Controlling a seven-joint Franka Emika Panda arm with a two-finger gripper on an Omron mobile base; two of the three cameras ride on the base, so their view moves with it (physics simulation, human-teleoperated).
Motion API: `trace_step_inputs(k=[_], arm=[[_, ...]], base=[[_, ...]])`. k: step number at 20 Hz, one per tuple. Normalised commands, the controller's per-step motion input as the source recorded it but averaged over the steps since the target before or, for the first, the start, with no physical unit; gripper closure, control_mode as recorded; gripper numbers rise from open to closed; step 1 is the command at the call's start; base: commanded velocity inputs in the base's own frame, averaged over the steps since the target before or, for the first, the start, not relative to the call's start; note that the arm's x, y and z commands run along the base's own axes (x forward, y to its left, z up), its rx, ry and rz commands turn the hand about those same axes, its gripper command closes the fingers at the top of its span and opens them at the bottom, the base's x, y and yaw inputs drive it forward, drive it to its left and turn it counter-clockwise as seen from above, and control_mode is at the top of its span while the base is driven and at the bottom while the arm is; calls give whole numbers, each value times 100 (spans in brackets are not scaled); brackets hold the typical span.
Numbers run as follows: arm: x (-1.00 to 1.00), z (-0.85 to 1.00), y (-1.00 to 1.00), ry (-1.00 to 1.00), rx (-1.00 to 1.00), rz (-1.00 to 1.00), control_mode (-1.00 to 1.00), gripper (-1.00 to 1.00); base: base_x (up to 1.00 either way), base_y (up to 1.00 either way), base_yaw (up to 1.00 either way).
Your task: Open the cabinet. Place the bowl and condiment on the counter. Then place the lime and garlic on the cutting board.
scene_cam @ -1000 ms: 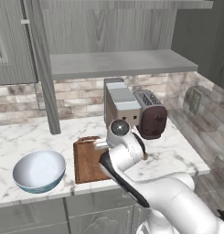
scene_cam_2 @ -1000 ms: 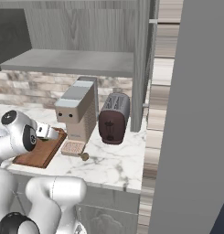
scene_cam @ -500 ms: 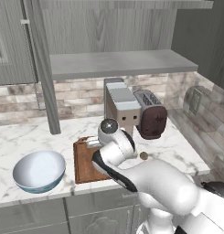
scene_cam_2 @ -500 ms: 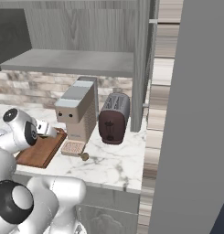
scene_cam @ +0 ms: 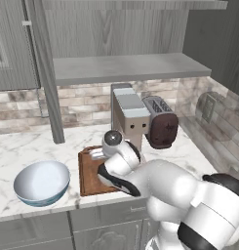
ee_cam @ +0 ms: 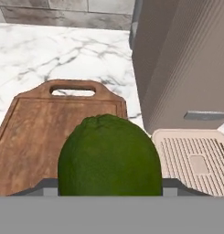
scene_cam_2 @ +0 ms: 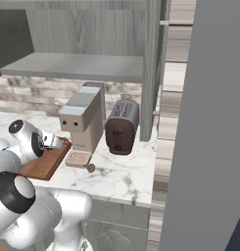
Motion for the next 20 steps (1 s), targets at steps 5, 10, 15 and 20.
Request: trace_step_inputs(k=[5, 10, 15, 20], arm=[[12, -4, 26, 1, 0, 0, -100, 100], [13, -7, 22, 3, 0, 0, -100, 100], [15, -24, 0, 2, 0, 0, -100, 100], [18, -27, 2, 2, 0, 0, -100, 100]], base=[[0, 0, 0], [0, 0, 0], [0, 0, 0], [0, 0, 0]])
